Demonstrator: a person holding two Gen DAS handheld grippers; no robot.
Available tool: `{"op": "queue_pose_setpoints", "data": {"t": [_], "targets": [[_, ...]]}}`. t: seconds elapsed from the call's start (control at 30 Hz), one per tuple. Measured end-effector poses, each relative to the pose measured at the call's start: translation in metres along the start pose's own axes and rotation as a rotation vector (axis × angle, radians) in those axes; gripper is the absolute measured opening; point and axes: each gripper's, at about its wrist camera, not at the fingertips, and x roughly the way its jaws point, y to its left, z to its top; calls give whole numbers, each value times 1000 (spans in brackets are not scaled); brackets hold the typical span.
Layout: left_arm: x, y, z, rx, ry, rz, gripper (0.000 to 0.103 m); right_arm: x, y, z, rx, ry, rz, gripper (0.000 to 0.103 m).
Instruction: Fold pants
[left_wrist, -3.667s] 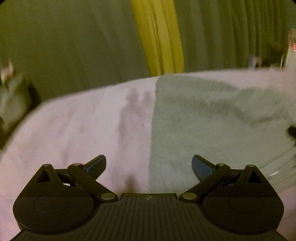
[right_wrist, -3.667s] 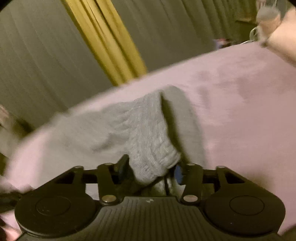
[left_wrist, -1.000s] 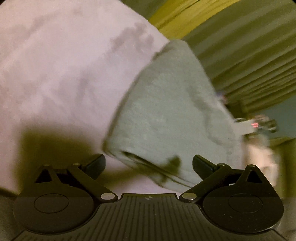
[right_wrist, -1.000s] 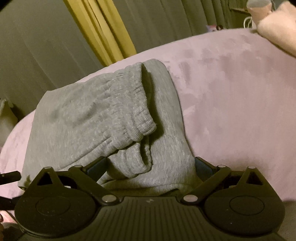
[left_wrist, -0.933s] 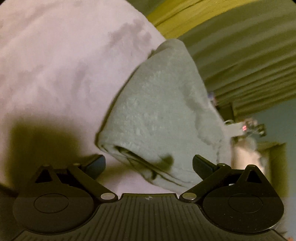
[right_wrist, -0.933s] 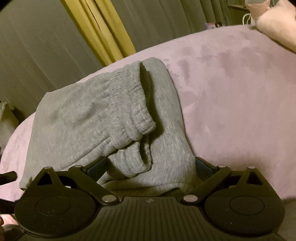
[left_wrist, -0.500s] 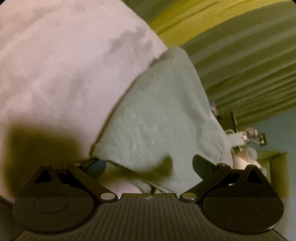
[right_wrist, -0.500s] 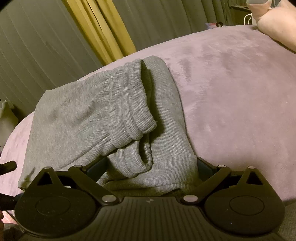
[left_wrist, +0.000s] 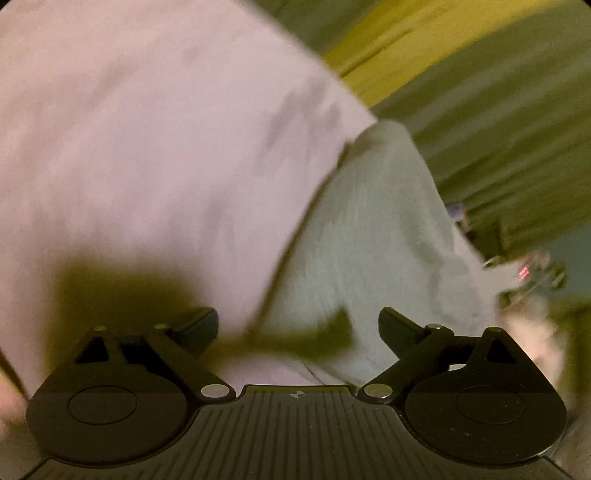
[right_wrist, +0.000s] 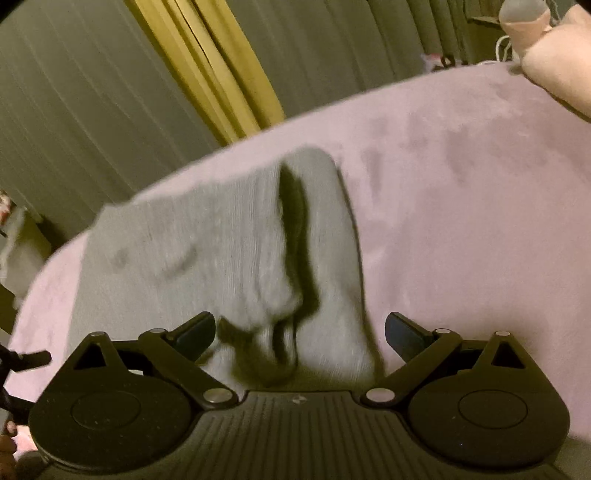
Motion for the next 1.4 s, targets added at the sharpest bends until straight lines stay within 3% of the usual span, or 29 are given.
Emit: {"op": "queue_pose_setpoints", "data": {"t": [0.1,0.17,0.37,0.5,0.77,0.93,1.13,1.2,1.27,1.33,1.4], "targets": [[7,-21,17,218,-14,51,100,13,-16,17,8,37,55,99],[22,-34,26,318,29,23,100,23,-24,25,8,54,103,99],[82,-59,42,436,190,-42,100,56,-45,52,32,121,203,99],[99,-65,49,509,225,-97,101,78,-62,65,80,181,307,99],[110,-63,68,481,283,-230,103,104,-63,78,40,224,466,99],[117,-63,70,475,290,-261,103,127,-36,86,-73,260,468,99],[130,-70,71,484,268,-246,103,129,-10,86,-119,258,396,98],[128,-75,70,429,248,-202,103,120,-4,81,-157,245,372,79],[127,-91,61,457,218,-149,96,113,-3,79,-148,247,392,73],[123,-100,54,520,202,-142,90,112,2,75,-163,246,394,74],[125,-100,56,525,204,-142,90,117,5,76,-173,260,379,83]]}}
